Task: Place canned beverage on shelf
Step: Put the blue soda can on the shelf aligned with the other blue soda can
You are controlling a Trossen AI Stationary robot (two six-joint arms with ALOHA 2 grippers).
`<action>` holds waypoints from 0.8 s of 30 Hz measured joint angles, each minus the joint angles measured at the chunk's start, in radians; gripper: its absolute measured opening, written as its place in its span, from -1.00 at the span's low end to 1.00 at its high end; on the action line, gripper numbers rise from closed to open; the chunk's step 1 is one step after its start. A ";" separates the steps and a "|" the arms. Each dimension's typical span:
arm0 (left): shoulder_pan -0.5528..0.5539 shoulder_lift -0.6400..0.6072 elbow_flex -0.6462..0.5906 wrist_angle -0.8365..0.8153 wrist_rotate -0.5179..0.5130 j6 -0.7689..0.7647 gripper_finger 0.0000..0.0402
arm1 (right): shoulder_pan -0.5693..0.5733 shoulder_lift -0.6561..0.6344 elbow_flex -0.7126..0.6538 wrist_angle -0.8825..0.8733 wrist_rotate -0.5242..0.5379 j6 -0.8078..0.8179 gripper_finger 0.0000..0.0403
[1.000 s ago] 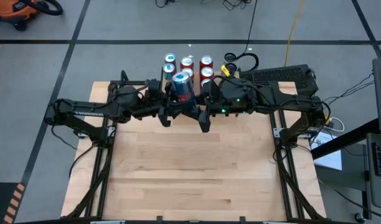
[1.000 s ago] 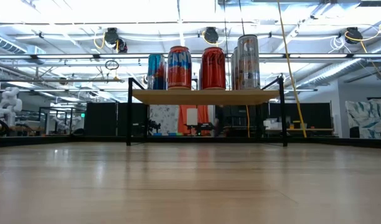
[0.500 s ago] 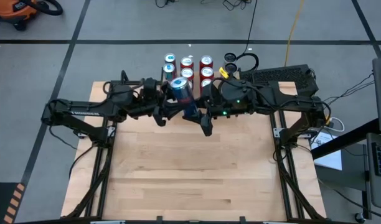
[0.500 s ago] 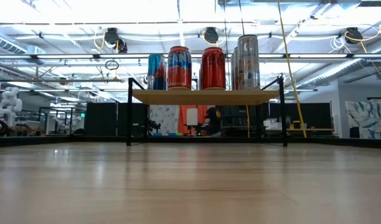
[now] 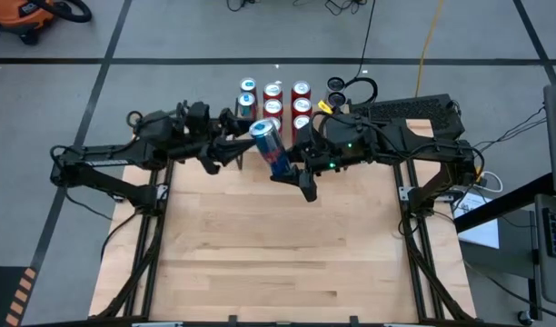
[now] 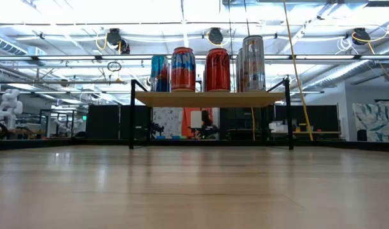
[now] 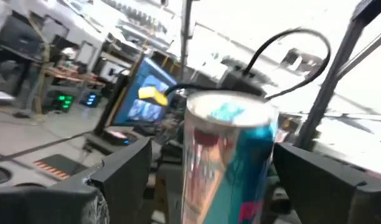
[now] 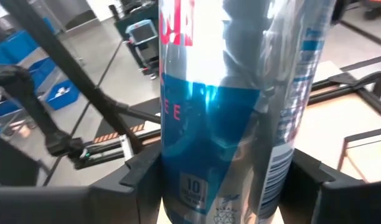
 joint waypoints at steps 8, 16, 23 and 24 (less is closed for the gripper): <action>0.101 -0.013 0.054 -0.134 0.222 -0.060 0.67 | 0.000 0.002 0.000 -0.010 -0.021 -0.011 0.05; 0.177 0.011 0.203 -0.336 0.390 0.052 0.67 | 0.000 0.002 0.000 -0.037 -0.023 -0.012 0.05; 0.185 0.046 0.262 -0.395 0.453 0.036 0.67 | 0.000 0.002 0.000 -0.036 -0.021 -0.016 0.05; 0.181 0.053 0.266 -0.393 0.453 0.036 0.67 | 0.000 0.002 0.000 -0.036 -0.021 -0.018 0.05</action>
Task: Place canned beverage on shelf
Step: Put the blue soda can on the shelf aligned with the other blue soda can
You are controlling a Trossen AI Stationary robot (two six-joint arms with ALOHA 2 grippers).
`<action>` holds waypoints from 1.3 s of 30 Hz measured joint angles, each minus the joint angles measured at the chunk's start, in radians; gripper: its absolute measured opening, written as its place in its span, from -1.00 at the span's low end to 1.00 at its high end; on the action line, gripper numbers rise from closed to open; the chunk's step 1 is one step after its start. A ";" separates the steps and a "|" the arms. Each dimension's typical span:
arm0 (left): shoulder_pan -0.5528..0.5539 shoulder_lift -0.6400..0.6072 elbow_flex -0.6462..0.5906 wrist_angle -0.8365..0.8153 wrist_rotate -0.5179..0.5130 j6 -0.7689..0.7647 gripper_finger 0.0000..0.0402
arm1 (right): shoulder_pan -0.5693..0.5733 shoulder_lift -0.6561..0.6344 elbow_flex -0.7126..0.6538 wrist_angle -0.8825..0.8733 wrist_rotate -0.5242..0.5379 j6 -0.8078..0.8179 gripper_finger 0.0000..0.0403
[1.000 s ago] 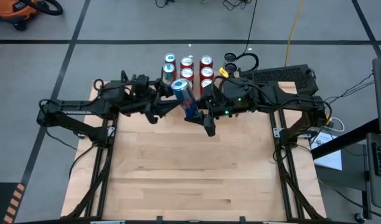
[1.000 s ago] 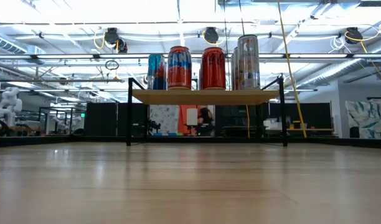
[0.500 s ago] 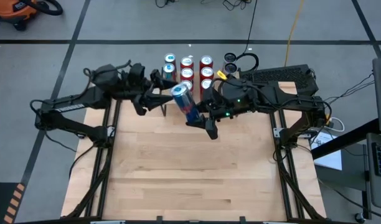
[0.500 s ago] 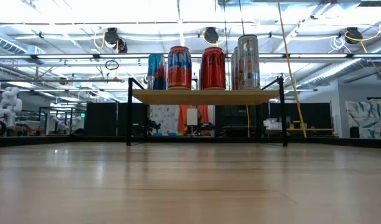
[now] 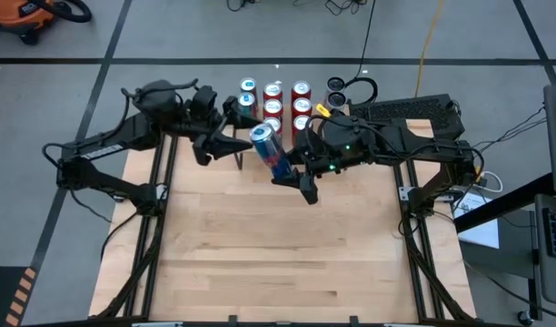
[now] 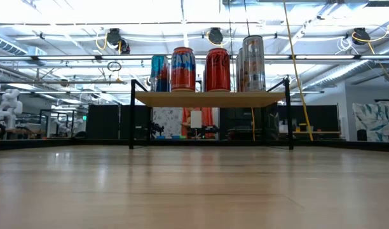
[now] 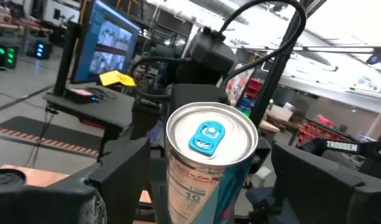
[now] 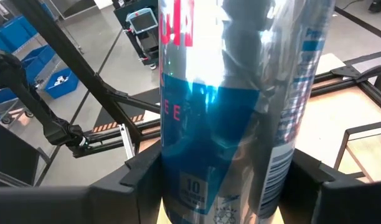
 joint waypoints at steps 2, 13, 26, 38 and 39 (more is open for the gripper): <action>-0.006 0.011 0.006 -0.001 0.009 0.000 0.67 | 0.000 0.000 0.000 0.001 0.000 -0.007 0.05; -0.033 0.042 0.009 0.032 -0.020 0.001 0.67 | 0.000 0.000 0.000 -0.002 0.003 -0.015 0.05; -0.064 0.043 0.009 0.031 -0.076 0.001 0.67 | 0.000 0.000 0.000 -0.002 0.004 -0.023 0.05; -0.080 0.068 0.010 0.087 -0.095 0.001 0.43 | -0.001 0.001 0.000 -0.003 0.004 -0.026 0.05; -0.080 0.067 0.010 0.086 -0.095 0.001 0.41 | -0.001 0.001 0.000 -0.002 0.004 -0.029 0.05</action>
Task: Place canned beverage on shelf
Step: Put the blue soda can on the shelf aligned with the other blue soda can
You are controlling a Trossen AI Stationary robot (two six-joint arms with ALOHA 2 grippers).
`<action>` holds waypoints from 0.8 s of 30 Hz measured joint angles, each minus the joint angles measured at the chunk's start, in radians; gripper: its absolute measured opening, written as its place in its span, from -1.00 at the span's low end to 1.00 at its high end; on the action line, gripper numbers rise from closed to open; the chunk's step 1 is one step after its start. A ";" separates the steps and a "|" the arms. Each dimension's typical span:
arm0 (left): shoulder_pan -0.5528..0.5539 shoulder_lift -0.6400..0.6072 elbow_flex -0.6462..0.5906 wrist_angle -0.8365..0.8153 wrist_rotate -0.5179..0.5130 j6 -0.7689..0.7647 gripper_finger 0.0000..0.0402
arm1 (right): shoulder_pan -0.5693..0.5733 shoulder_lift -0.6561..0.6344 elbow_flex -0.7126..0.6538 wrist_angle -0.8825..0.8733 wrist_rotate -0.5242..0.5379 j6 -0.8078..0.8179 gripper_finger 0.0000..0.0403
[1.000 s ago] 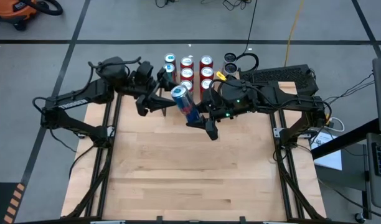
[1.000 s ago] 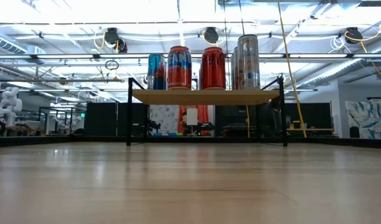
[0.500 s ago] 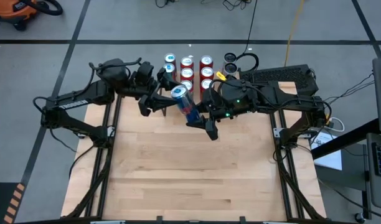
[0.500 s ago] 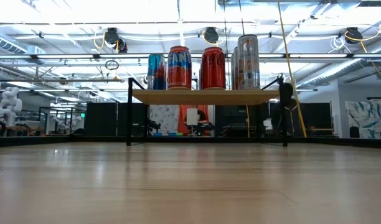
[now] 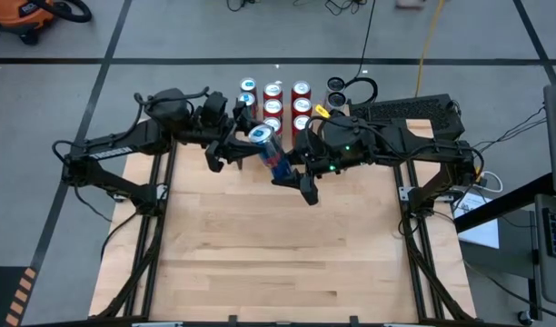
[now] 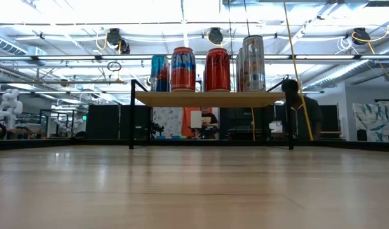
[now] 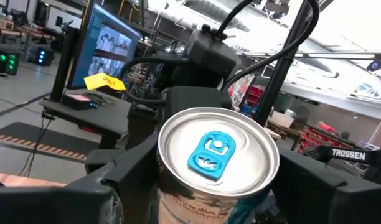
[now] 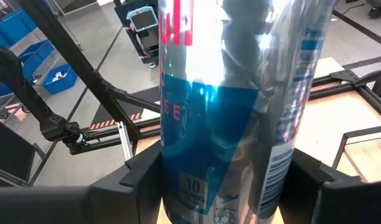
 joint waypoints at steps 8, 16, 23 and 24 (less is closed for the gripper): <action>0.000 -0.001 0.000 -0.007 -0.021 0.001 0.36 | 0.000 0.000 0.001 -0.002 0.000 0.003 0.05; 0.000 -0.002 0.000 -0.003 -0.068 0.002 0.36 | -0.001 0.000 0.001 -0.001 0.008 0.005 0.05; 0.000 -0.002 0.000 -0.003 -0.074 0.000 0.36 | 0.000 0.000 0.001 -0.001 0.025 0.003 0.05; 0.000 -0.002 0.000 -0.003 -0.075 0.000 0.36 | 0.000 0.000 0.001 -0.001 0.029 0.004 0.05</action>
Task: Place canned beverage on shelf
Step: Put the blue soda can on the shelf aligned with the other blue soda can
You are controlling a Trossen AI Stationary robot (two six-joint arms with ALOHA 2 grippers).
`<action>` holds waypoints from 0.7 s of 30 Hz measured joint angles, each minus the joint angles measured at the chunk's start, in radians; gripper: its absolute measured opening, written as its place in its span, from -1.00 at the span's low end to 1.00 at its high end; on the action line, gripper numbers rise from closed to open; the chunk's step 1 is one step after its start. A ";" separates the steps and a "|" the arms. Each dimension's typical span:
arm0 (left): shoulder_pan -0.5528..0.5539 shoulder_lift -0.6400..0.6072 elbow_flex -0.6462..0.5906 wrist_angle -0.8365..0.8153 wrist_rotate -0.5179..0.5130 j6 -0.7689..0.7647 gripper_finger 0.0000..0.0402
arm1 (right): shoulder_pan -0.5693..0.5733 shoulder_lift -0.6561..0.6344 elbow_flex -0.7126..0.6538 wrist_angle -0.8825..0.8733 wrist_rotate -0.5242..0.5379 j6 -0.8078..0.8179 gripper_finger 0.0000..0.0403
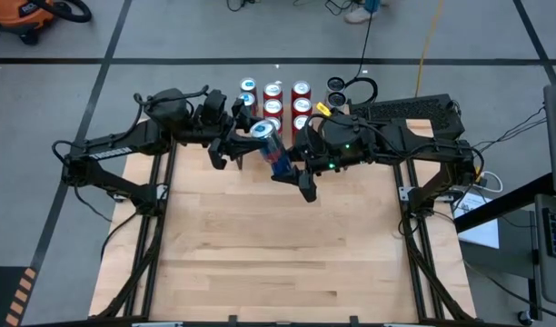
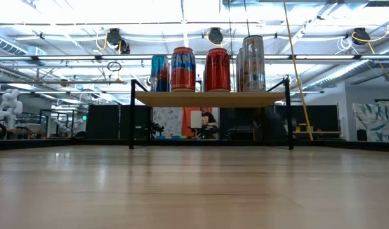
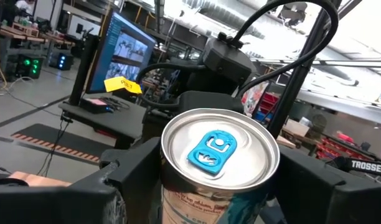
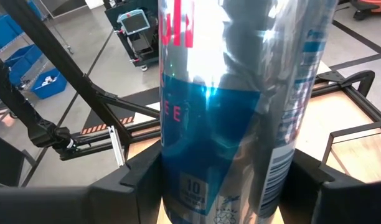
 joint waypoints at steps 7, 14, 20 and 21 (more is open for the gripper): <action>0.001 0.000 0.000 -0.001 0.009 0.007 0.15 | 0.000 0.000 0.000 0.001 0.001 0.007 0.05; 0.001 0.000 0.000 -0.001 0.019 0.004 0.15 | 0.001 0.000 0.000 0.004 0.002 0.007 0.09; 0.001 0.000 -0.001 -0.005 0.068 0.003 0.16 | 0.002 0.000 0.000 0.001 -0.006 0.045 0.30; 0.005 -0.002 -0.002 -0.008 0.080 0.003 0.16 | 0.002 0.000 0.000 -0.002 -0.006 0.054 0.34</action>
